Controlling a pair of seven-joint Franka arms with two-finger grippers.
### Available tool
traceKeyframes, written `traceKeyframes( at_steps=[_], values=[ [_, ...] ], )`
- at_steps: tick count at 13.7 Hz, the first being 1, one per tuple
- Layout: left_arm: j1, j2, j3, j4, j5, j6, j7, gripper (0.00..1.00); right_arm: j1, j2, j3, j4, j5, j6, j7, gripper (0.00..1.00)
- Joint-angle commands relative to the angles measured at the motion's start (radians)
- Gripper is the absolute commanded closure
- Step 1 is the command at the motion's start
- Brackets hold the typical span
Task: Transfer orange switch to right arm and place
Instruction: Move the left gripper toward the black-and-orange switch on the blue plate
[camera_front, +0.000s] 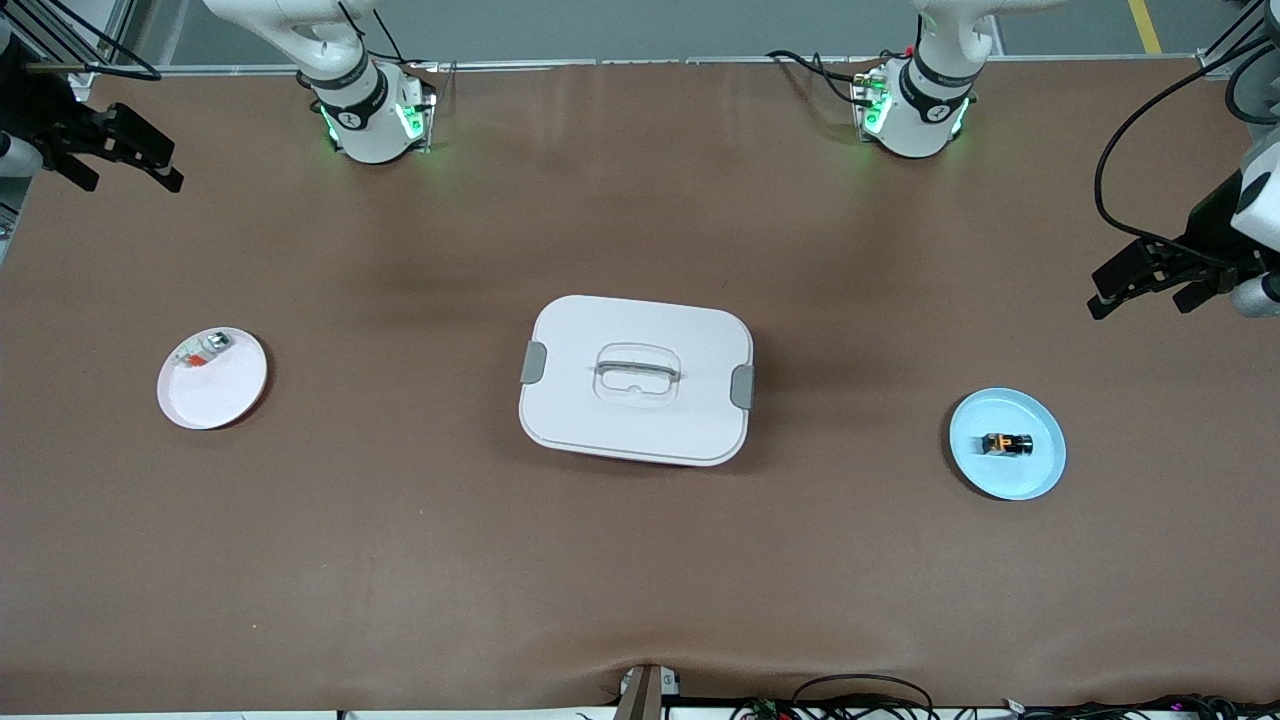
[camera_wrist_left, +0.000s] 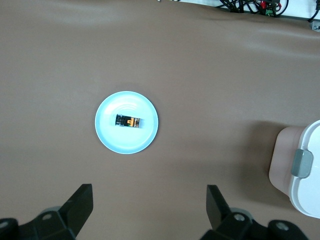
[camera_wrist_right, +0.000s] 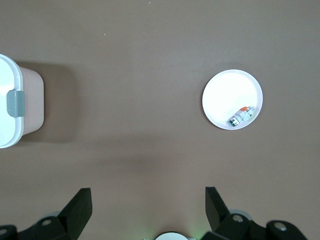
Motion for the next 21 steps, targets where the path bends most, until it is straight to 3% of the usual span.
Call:
traceKeyframes(
  at_steps=[1,9,14,19,21],
  values=[
    [0.003,0.002,-0.006,0.021,0.019,-0.025,0.019,0.0,-0.002,0.011,0.001,0.02,0.001,-0.026,-0.003,0.0],
    [0.008,0.008,-0.007,0.012,0.056,-0.025,0.079,0.0,-0.001,0.012,0.001,0.024,0.014,-0.036,-0.005,0.0],
    [0.041,0.08,-0.002,0.009,0.057,-0.054,0.106,0.0,-0.004,0.014,0.001,0.026,-0.016,-0.052,-0.005,0.0],
    [0.112,0.174,-0.001,0.006,0.06,-0.045,0.294,0.0,-0.002,0.018,0.001,0.026,-0.046,-0.03,-0.005,0.0],
    [0.124,0.213,-0.001,-0.023,0.136,0.027,0.338,0.0,-0.004,0.021,0.001,0.021,-0.045,-0.022,-0.005,0.0]
  ],
)
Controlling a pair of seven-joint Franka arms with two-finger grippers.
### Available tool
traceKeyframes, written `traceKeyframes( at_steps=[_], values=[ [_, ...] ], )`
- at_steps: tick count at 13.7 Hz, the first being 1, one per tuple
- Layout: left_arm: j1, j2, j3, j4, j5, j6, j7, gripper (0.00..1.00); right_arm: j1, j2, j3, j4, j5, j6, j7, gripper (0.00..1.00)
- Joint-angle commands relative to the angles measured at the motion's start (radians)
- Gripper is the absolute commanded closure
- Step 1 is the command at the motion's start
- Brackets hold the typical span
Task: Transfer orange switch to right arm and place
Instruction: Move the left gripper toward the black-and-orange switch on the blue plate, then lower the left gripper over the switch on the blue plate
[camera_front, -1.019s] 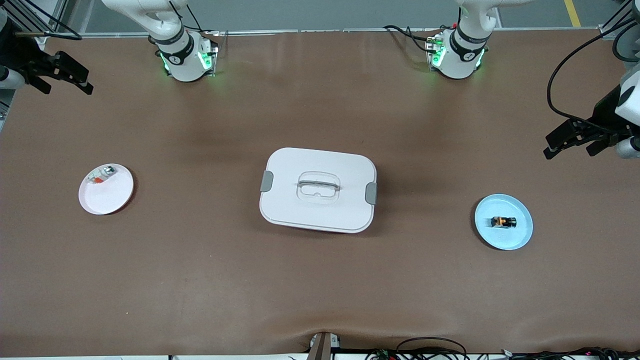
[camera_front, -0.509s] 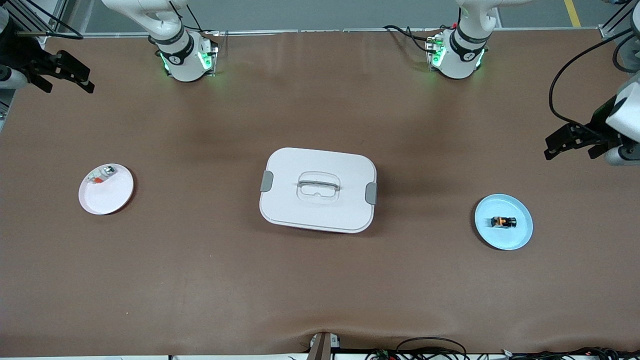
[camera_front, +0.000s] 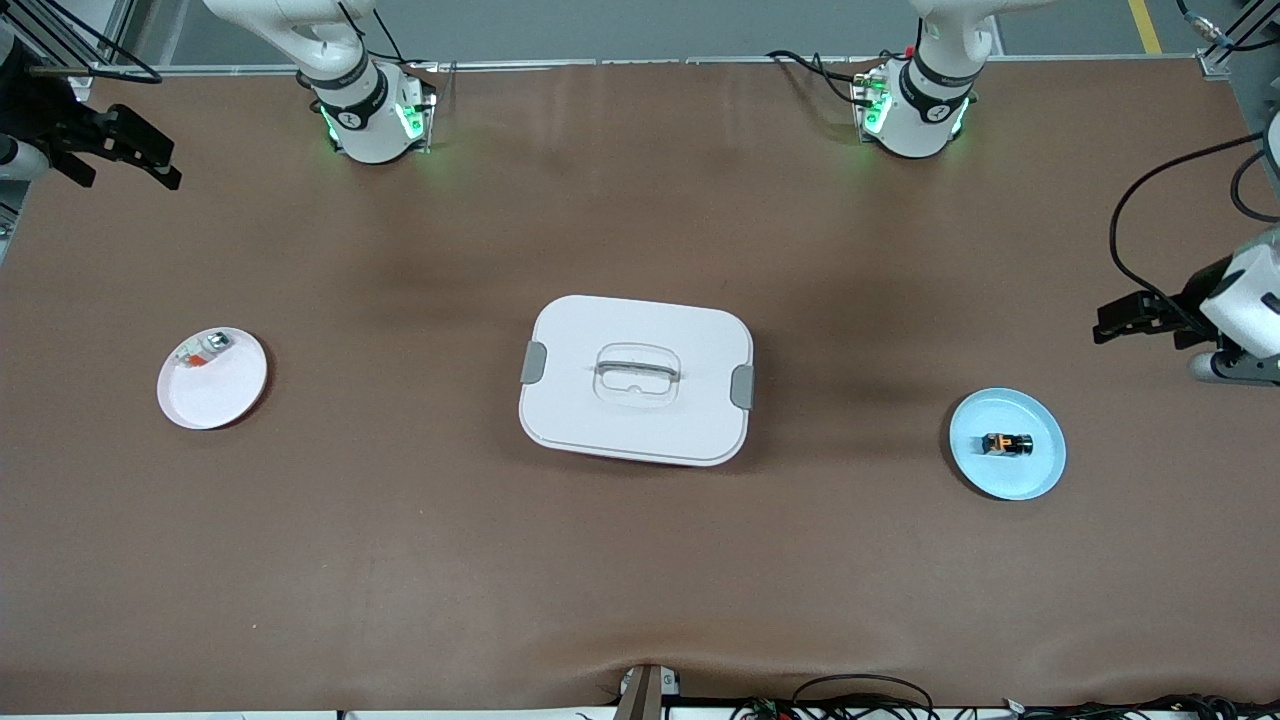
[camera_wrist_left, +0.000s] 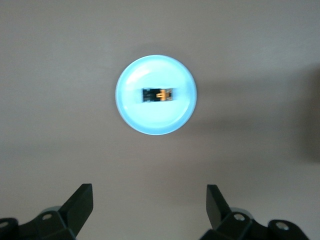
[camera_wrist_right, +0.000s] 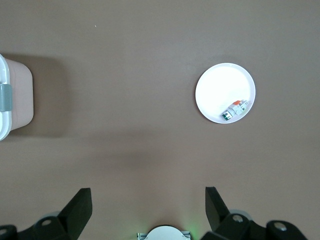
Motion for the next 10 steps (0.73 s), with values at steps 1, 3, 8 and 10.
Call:
traceKeyframes(
  at_steps=[1,3,8,10],
  values=[
    [0.011,0.045,-0.005,-0.046,0.069,0.101,0.039,0.0,-0.002,0.016,0.001,0.019,-0.017,0.002,-0.004,0.0],
    [0.029,0.081,-0.005,-0.09,0.072,0.21,0.041,0.0,-0.002,0.015,0.001,0.019,-0.017,-0.002,-0.004,0.0],
    [0.017,0.19,-0.008,-0.08,0.066,0.334,0.018,0.0,-0.013,0.021,-0.002,0.017,-0.017,0.007,-0.004,0.0],
    [0.012,0.218,-0.011,-0.077,0.061,0.359,-0.004,0.0,-0.018,0.021,-0.001,0.016,-0.017,0.007,-0.006,0.0]
  ],
)
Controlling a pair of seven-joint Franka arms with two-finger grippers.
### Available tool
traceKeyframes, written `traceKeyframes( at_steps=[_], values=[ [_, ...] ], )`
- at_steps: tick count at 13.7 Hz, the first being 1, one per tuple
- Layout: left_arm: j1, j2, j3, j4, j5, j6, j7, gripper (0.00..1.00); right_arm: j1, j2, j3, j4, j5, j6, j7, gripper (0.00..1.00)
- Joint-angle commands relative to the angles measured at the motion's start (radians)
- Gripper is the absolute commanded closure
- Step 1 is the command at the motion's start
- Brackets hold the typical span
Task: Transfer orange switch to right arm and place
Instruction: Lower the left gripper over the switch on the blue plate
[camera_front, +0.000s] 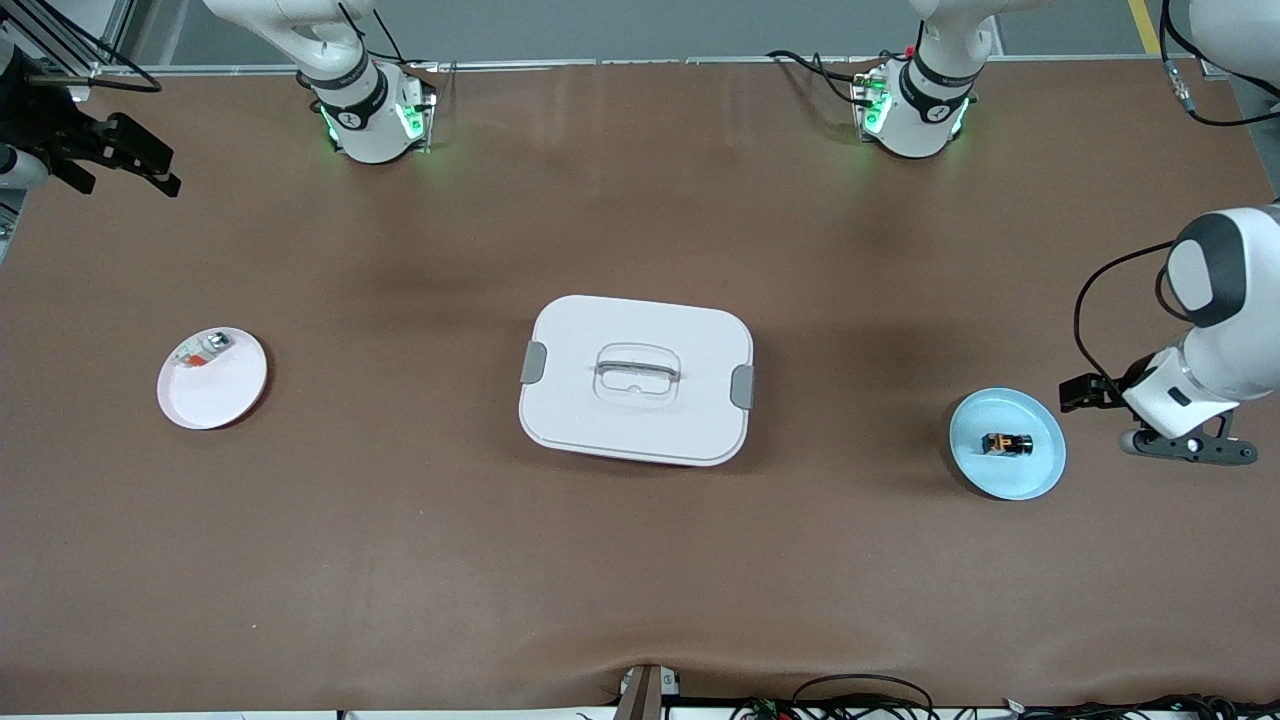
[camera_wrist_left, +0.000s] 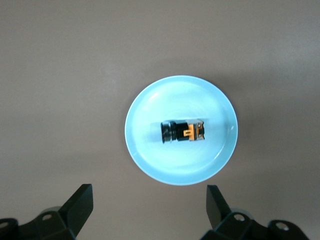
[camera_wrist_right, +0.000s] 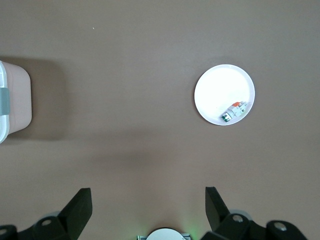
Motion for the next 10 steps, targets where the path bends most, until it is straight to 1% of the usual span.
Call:
traceKeyframes(
  at_steps=[1,5,10],
  values=[
    [-0.007,0.039,-0.007,0.012,0.01,0.037,-0.06,0.0,-0.011,0.009,0.004,0.016,-0.016,-0.006,-0.006,0.0],
    [-0.045,0.091,-0.007,0.009,0.014,0.107,-0.17,0.0,-0.011,0.009,0.004,0.019,-0.016,-0.006,-0.006,0.0],
    [-0.054,0.159,-0.006,0.002,0.022,0.169,-0.174,0.0,-0.02,0.023,0.003,0.016,-0.001,0.0,-0.003,0.0]
  ],
)
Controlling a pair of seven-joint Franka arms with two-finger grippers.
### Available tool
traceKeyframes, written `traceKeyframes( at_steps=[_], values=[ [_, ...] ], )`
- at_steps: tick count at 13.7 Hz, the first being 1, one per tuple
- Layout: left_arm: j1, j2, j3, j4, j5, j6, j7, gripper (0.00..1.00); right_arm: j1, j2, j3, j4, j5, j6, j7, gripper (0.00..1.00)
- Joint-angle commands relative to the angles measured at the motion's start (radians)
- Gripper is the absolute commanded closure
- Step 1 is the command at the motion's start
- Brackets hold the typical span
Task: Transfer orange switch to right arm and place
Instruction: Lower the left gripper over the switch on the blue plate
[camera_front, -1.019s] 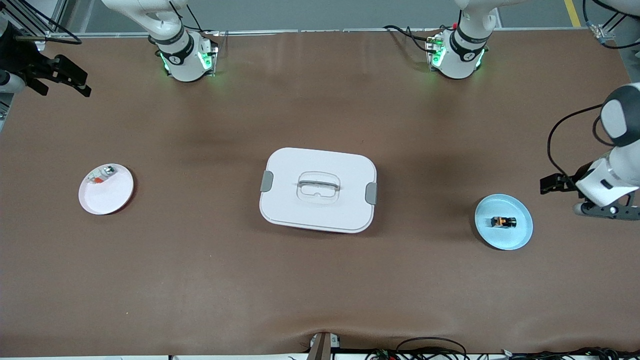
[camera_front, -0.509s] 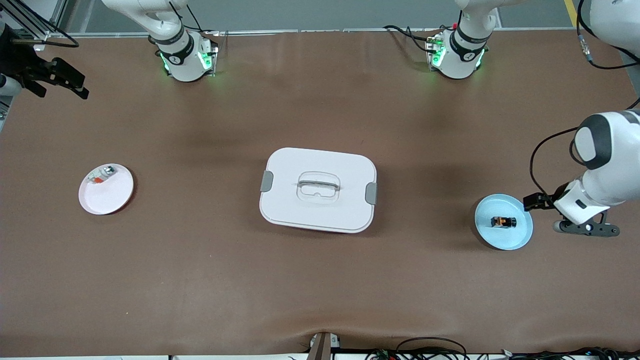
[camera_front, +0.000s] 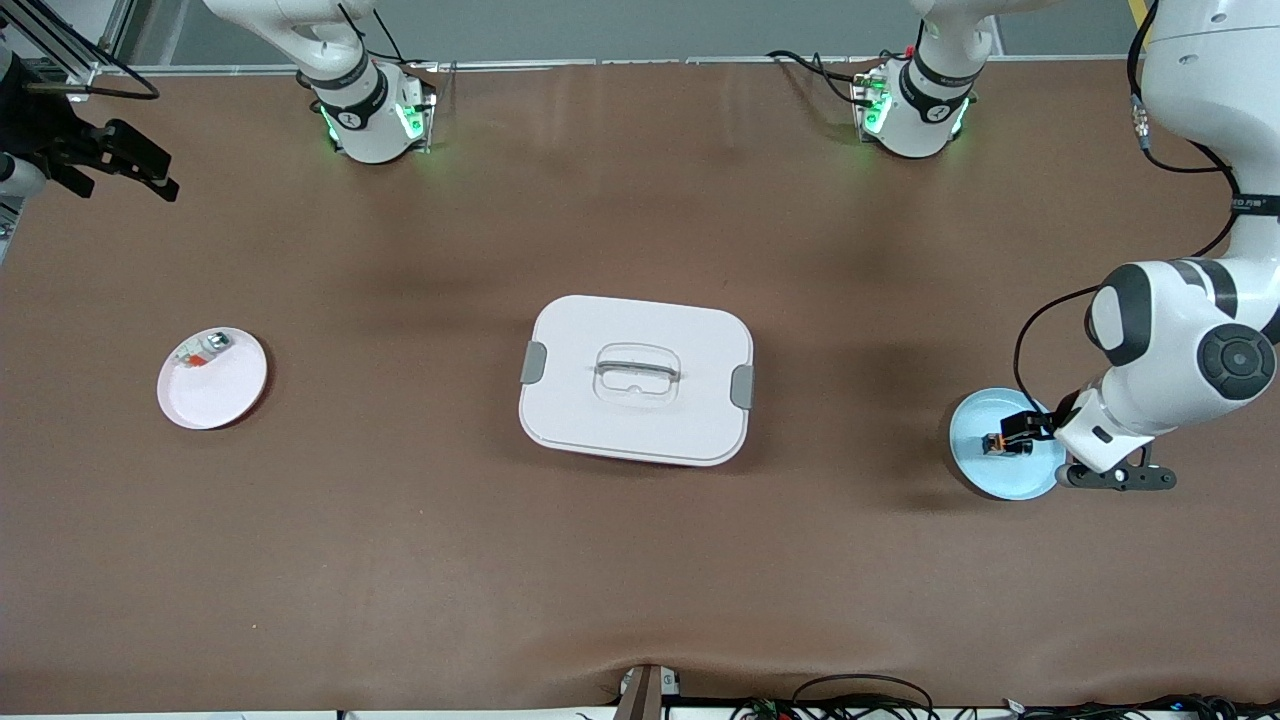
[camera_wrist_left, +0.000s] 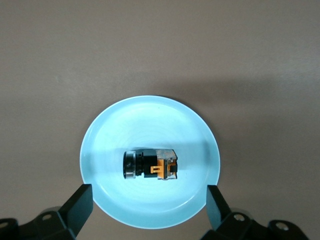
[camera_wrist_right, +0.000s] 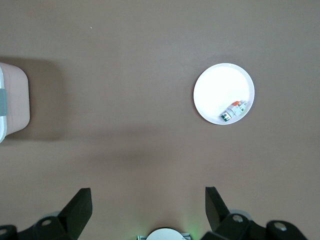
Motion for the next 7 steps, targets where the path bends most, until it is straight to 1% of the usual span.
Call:
traceKeyframes(
  at_steps=[1,3,7],
  values=[
    [-0.004,0.043,0.001,0.003,0.046,0.05,-0.015,0.0,-0.03,0.011,0.005,0.015,0.012,-0.001,-0.003,0.0],
    [-0.001,0.063,0.0,0.002,0.094,0.053,-0.015,0.0,-0.03,0.009,0.005,0.015,0.018,0.0,-0.004,0.0],
    [-0.001,0.099,0.0,-0.01,0.114,0.075,-0.015,0.0,-0.027,0.009,0.006,0.015,0.016,0.043,-0.006,0.0]
  ],
)
